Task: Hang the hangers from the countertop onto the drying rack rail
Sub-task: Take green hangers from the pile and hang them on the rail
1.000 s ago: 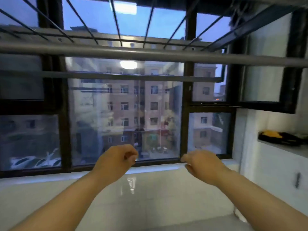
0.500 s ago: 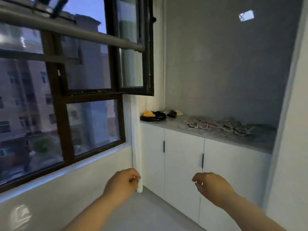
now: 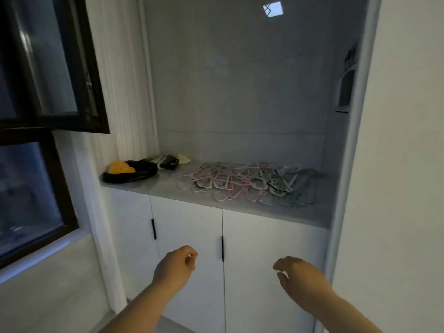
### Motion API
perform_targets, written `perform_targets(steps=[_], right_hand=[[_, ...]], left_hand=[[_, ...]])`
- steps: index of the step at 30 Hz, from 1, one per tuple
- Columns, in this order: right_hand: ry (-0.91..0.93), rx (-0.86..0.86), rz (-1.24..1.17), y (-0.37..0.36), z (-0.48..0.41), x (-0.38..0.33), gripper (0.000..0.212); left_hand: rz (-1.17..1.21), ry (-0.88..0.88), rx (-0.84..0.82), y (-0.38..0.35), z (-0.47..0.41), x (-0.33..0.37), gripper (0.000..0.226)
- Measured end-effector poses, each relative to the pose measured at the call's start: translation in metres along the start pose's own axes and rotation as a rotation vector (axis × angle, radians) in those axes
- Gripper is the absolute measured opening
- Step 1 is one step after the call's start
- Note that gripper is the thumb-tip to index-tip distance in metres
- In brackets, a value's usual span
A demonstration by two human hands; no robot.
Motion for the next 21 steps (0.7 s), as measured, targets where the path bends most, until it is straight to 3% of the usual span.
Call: perform_targets(steps=[14,16,18,19,21], right_hand=[[0.008,0.08,0.104,-0.026,-0.247,0.061,0.056],[0.049,0.127,0.16,-0.033,-0.278,0.063,0.068],[0.115,0.161,0.147,-0.04,-0.302,0.065,0.065],[0.133,0.123,0.128,-0.044,-0.31,0.067,0.062],[0.147,-0.018,0.064,-0.051,-0.323,0.069,0.088]], left_hand=[[-0.046,0.085,0.086,-0.06,-0.21,0.032,0.024],[-0.028,0.095,0.133,-0.062,-0.233,0.038,0.023],[-0.019,0.105,0.176,-0.062,-0.258,0.045,0.023],[-0.006,0.11,0.188,-0.063,-0.27,0.048,0.022],[0.016,0.114,0.194,-0.067,-0.291,0.053,0.021]])
Point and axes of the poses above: each hand's wrist, its own z-axis away from the middle knuckle, its own y-axis out of the back of the hand, x = y × z, the point moved 3 cm from there along -z, towards the middle knuckle, and after that the axes turned 8 degrees about z, right-handed, at the moved point
